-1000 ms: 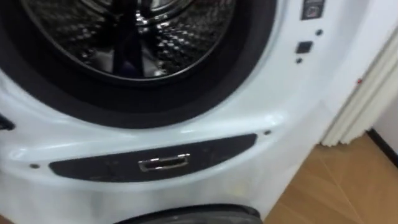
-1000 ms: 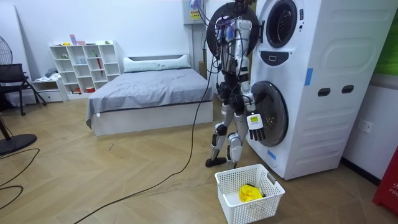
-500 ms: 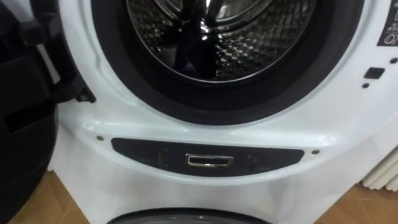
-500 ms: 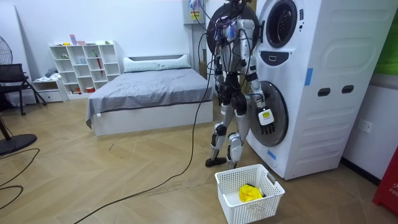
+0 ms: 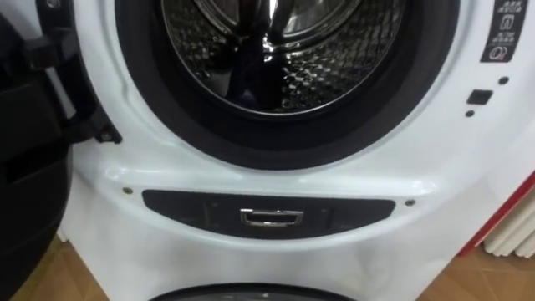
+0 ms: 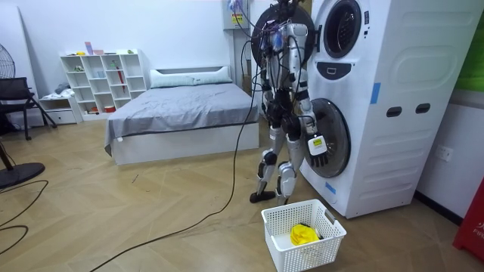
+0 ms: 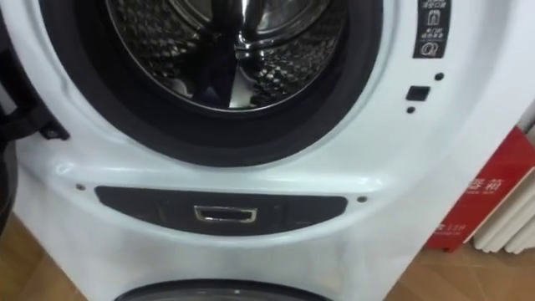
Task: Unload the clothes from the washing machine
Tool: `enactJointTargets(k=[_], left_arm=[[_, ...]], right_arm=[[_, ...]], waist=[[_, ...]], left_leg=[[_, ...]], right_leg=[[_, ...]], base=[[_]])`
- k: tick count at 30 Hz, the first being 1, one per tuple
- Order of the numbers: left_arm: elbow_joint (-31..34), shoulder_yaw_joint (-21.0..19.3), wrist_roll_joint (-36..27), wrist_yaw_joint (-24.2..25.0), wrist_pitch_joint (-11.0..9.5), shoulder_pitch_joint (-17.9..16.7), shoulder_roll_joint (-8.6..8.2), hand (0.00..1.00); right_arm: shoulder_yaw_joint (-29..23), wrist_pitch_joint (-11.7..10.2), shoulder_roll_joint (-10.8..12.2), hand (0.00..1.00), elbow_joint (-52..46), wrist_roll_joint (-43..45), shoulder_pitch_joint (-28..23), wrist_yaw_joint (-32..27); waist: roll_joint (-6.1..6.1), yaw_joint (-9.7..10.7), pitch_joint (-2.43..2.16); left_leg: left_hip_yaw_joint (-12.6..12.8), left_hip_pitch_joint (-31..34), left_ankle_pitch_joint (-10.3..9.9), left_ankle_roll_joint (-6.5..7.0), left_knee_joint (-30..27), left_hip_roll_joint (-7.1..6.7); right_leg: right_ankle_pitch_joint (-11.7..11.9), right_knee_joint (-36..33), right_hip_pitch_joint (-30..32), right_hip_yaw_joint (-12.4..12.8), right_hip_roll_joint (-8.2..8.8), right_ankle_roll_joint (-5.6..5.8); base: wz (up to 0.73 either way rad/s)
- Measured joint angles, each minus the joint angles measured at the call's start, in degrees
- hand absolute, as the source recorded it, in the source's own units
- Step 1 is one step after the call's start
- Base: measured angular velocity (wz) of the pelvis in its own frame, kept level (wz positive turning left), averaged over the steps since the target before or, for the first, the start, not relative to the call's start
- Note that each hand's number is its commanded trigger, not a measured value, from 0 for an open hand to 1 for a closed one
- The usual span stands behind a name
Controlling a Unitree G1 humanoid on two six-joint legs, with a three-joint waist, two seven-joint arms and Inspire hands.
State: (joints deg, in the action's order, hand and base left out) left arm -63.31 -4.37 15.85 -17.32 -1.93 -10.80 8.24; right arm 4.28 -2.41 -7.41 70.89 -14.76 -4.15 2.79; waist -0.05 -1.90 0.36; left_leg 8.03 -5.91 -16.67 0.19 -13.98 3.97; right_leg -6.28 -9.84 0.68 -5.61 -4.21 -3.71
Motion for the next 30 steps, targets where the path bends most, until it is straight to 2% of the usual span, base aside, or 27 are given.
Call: enactJointTargets(k=[2,3,4,5,6,7,8,9,11,12,13,14,15,16,17,18,19,20,21,22,23,24,25,27,28,29,30], left_arm=[[0.0,-0.1,1.5,0.9,0.2,0.0,0.05,0.0],[0.2,0.0,1.6,1.8,0.3,0.0,-0.19,0.0],[0.4,0.0,1.8,2.2,0.6,0.0,-0.48,0.0],[1.7,0.2,1.8,3.2,1.2,0.3,-1.12,0.0],[3.0,0.3,1.7,4.5,1.5,0.5,-1.74,0.0],[3.2,0.3,1.6,5.0,1.5,0.6,-1.96,0.0],[3.2,0.2,1.0,6.3,1.5,1.8,-2.0,0.0],[3.2,0.2,1.1,7.0,1.5,4.2,-1.86,0.0],[3.3,1.4,0.6,7.9,1.5,8.1,-1.89,0.0],[4.0,2.9,0.4,8.2,1.3,10.6,-1.85,0.0],[4.2,3.6,0.4,8.3,1.0,11.8,-1.86,0.0],[4.6,4.8,0.0,8.4,0.4,13.5,-1.85,0.0],[5.4,5.6,-0.1,8.6,0.1,14.5,-1.92,0.0],[5.4,6.2,0.0,8.7,-0.1,15.0,-1.92,0.0],[5.4,7.5,0.0,8.9,-0.1,15.1,-1.93,0.0],[4.6,8.7,-0.1,9.0,-0.2,14.6,-2.05,0.0],[3.6,9.3,-0.2,9.0,-0.3,14.8,-2.12,0.0],[2.0,10.0,-0.6,9.1,-0.3,14.9,-2.17,0.0],[0.8,10.2,-0.7,9.1,-0.3,14.0,-2.05,0.0],[0.7,10.2,-0.7,9.1,-0.3,12.9,-1.94,0.0],[-0.1,10.2,-1.9,9.1,-0.3,11.1,-1.76,0.0],[-0.9,10.2,-2.8,9.1,-0.2,9.4,-1.74,0.0],[-0.9,10.2,-2.9,9.1,-0.2,8.6,-1.73,0.0],[-1.1,10.2,-3.2,8.9,-0.3,7.9,-1.29,0.0],[-1.1,10.2,-3.3,8.9,-0.4,7.9,-1.24,0.0],[-0.9,10.1,-3.3,8.7,-0.6,7.8,-0.99,0.0],[-0.8,9.9,-3.3,8.3,-0.9,7.5,-0.78,0.0]], right_arm=[[-0.1,0.0,0.0,0.0,0.0,2.0,0.6,0.6],[-0.6,0.0,-0.1,0.0,0.2,2.8,0.9,1.0],[-0.6,-0.1,-0.3,0.0,0.2,3.2,1.1,1.1],[-0.5,-0.6,-1.0,0.0,0.2,4.2,1.5,1.1],[-0.5,-0.7,-1.8,0.0,0.1,4.8,2.0,1.0],[-0.5,-0.7,-2.2,0.0,0.0,5.2,2.3,0.8],[-0.7,-0.9,-2.7,0.0,0.0,5.6,2.4,0.4],[-1.7,-1.3,-2.6,0.0,-0.1,5.5,2.5,0.0],[-3.3,-1.6,-2.5,0.0,-0.3,4.9,2.9,-0.2],[-3.5,-1.8,-2.5,0.0,-0.8,4.8,3.2,-0.4],[-3.5,-1.8,-2.4,0.0,-1.1,4.7,3.5,-0.5],[-3.5,-1.8,-2.2,0.0,-1.5,4.7,4.2,-0.8],[-3.4,-1.7,-2.0,0.0,-1.6,4.7,5.3,-0.9],[-3.5,-1.7,-1.9,0.0,-1.7,4.6,5.7,-1.0],[-3.5,-1.5,-1.8,0.0,-2.2,4.6,6.1,-1.0],[-3.5,-1.3,-1.8,0.0,-2.8,4.5,6.0,-0.9],[-3.5,-1.2,-1.7,0.0,-3.0,4.5,5.8,-1.0],[-3.4,-0.8,-1.5,0.0,-3.3,4.5,5.7,-0.9],[-3.3,-0.4,-1.4,0.0,-3.7,4.4,4.6,-0.6],[-3.3,-0.2,-1.3,0.0,-3.8,4.0,4.2,-0.5],[-3.3,-0.1,-1.3,0.0,-4.0,2.6,3.2,-0.5],[-3.5,-0.2,-1.5,0.0,-3.9,-0.5,2.3,-0.7],[-3.7,-0.3,-1.6,0.0,-3.9,-1.7,2.0,-0.8],[-3.9,-0.6,-1.9,0.0,-3.2,-4.5,0.8,-0.7],[-3.9,-0.6,-1.9,0.0,-3.1,-5.0,0.6,-0.6],[-3.6,-0.6,-1.9,0.0,-2.9,-6.0,0.1,-0.6],[-3.2,-0.7,-1.7,0.0,-2.5,-6.2,-0.1,-0.6]], waist=[[-0.34,0.0,-0.21],[-0.37,0.0,-0.24],[-0.17,0.2,-0.32],[0.05,0.7,-0.35],[1.2,0.7,-0.03],[1.82,0.9,-0.01],[3.01,2.2,-0.13],[3.67,3.7,-0.15],[4.22,5.0,-0.3],[4.63,5.8,-0.38],[4.98,6.0,-0.44],[4.67,6.1,-0.18],[4.39,6.1,0.1],[4.22,6.1,0.2],[3.95,6.1,0.29],[3.93,6.1,0.29],[3.75,6.1,0.24],[2.84,6.4,0.03],[1.42,6.3,-0.44],[1.32,6.1,-0.48],[1.01,6.3,-0.27],[1.52,6.4,0.43],[1.88,6.5,0.37],[1.81,6.7,0.23],[1.75,6.6,0.23],[1.33,6.0,0.13],[0.32,5.6,-0.11]], left_leg=[[-0.1,3.4,-0.9,-1.04,-6.7,0.47],[-1.2,5.7,-0.9,-1.09,-11.6,0.77],[-2.4,6.8,-0.9,-1.12,-13.5,0.85],[-4.6,8.4,-1.4,-1.85,-17.8,1.61],[-4.9,9.4,-1.8,-2.62,-25.5,3.33],[-5.1,9.2,-1.8,-2.7,-28.9,4.15],[-6.0,8.4,-1.7,-2.94,-34.5,5.27],[-7.6,7.1,-1.3,-3.59,-36.2,5.41],[-9.7,3.9,-0.6,-4.94,-34.7,5.14],[-11.3,1.1,-0.3,-5.62,-31.2,5.33],[-11.5,-0.7,-0.6,-6.03,-28.3,5.51],[-11.5,-4.2,-0.9,-6.22,-21.4,5.44],[-11.3,-6.6,-1.7,-6.08,-15.0,5.58],[-11.3,-7.5,-3.6,-6.04,-11.4,5.72],[-11.3,-8.6,-6.2,-6.05,-5.9,5.63],[-11.4,-9.2,-7.5,-5.07,-1.5,4.95],[-11.4,-8.9,-7.9,-4.33,0.0,4.04],[-11.2,-7.4,-8.4,-3.07,0.8,2.15],[-9.7,-5.4,-8.1,-0.7,0.4,-0.47],[-8.6,-4.6,-7.9,0.71,0.0,-1.29],[-5.4,-3.6,-7.8,2.11,-1.2,-2.35],[-2.5,-3.2,-7.4,2.43,-2.4,-2.02],[-1.2,-3.1,-6.9,2.26,-2.3,-1.65],[0.3,-2.8,-3.1,2.29,0.5,-1.77],[0.8,-2.8,-2.3,2.11,1.4,-1.65],[2.5,-2.7,-0.5,1.7,3.3,-1.61],[3.8,-2.7,0.6,1.3,4.4,-1.79]], right_leg=[[-0.5,-1.4,1.5,-0.4,-0.27,-0.78],[-0.5,-1.8,2.0,-0.7,-0.29,-1.32],[-0.3,-1.8,2.3,-0.7,-0.14,-1.64],[-0.2,-2.1,2.8,-1.2,-0.26,-2.33],[-0.5,-3.3,3.6,-2.9,-0.93,-3.02],[-0.7,-4.0,4.0,-3.6,-1.36,-3.4],[-1.0,-5.4,5.1,-5.5,-1.79,-3.94],[-1.1,-6.7,6.8,-6.9,-1.75,-4.17],[-0.9,-8.4,9.7,-9.0,-1.69,-4.47],[-0.5,-9.3,11.7,-10.4,-1.61,-4.64],[-0.2,-9.7,12.7,-10.9,-1.59,-4.64],[0.5,-11.2,15.1,-11.4,-1.29,-4.65],[1.7,-12.0,17.4,-11.7,-1.07,-4.68],[2.6,-11.9,18.3,-11.7,-0.97,-4.6],[4.9,-11.0,19.7,-11.8,-0.55,-4.27],[8.1,-9.0,20.1,-12.0,-0.13,-3.73],[10.2,-7.0,20.1,-12.0,0.35,-3.38],[14.3,-2.9,19.8,-11.3,1.67,-2.46],[18.8,1.5,19.1,-9.2,3.14,-1.06],[20.4,2.8,18.9,-7.6,3.9,-0.11],[20.1,1.9,18.1,-5.5,5.08,1.18],[16.1,-3.6,17.5,-5.0,5.37,1.88],[13.4,-6.7,17.2,-5.1,5.69,2.07],[3.0,-17.6,14.3,-5.2,8.17,4.17],[1.2,-19.3,13.2,-5.0,8.56,4.29],[-2.4,-21.9,10.6,-4.0,9.22,4.64],[-5.3,-22.2,7.5,-2.8,9.46,4.77]], base=[[-0.38],[-0.45],[-0.48],[-0.54],[-0.58],[-0.53],[-0.09],[0.12],[0.32],[0.36],[0.32],[0.18],[0.11],[0.1],[0.14],[0.17],[0.28],[0.3],[0.26],[0.23],[0.24],[0.3],[0.5],[0.76],[0.7],[0.5],[0.34]])
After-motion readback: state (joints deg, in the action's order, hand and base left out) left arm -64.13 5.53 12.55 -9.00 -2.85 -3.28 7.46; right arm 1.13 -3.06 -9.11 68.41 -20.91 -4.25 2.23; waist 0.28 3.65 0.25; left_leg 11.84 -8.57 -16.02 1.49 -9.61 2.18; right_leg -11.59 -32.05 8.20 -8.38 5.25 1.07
